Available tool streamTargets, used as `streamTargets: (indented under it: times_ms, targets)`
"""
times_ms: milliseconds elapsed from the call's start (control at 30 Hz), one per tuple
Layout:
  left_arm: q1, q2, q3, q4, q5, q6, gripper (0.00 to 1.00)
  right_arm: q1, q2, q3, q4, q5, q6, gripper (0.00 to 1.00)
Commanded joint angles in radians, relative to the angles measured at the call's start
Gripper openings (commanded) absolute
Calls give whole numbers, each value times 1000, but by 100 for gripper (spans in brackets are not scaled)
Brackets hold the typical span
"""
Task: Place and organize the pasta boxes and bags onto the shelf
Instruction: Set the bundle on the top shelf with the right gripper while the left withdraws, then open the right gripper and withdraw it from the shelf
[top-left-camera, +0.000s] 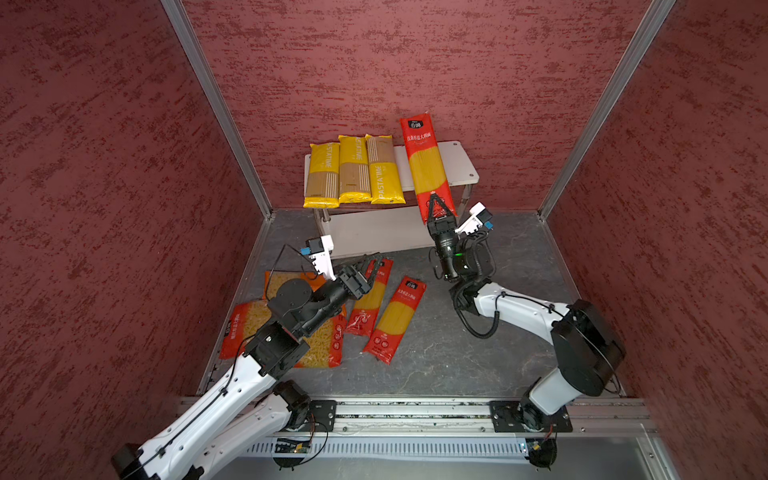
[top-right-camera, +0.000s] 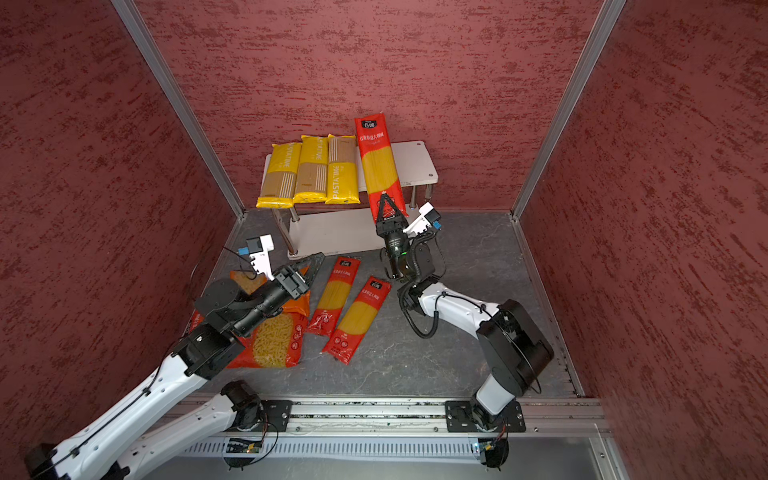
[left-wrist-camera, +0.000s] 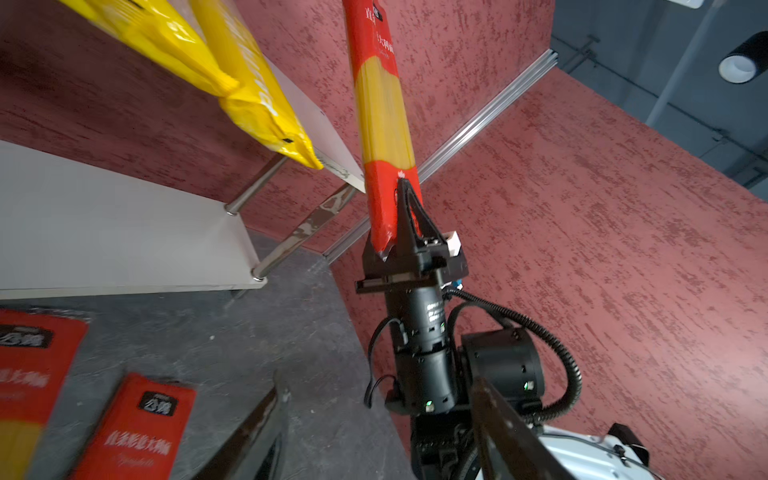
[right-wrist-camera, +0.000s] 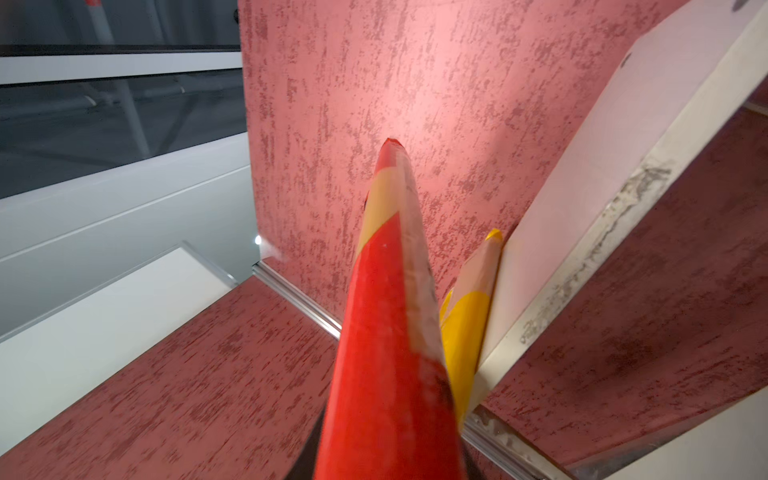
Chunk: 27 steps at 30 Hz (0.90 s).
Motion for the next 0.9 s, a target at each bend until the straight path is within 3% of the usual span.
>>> streamTargets:
  times_ms: [0,100,200,433,667,867]
  targets:
    - [8,-58,-20,-150,-66,56,68,-5,14,142,-79,69,56,11]
    - [10,-100,-42,-190,-81,54,68,-6,71,237,-168,81,85,12]
    - [10,-124,-67,-197,-83,44,68,-6,118,308,-242,71,125,30]
    - [10,-143,-78,-232,-97,56,68,-6,108,295,-282,50,132,45]
    - [8,-107,-74,-211,-80,58,68,-16,154,367,-296,25,115,29]
    - [8,-121,-73,-241,-97,61,68,-29,194,426,-326,14,91,27]
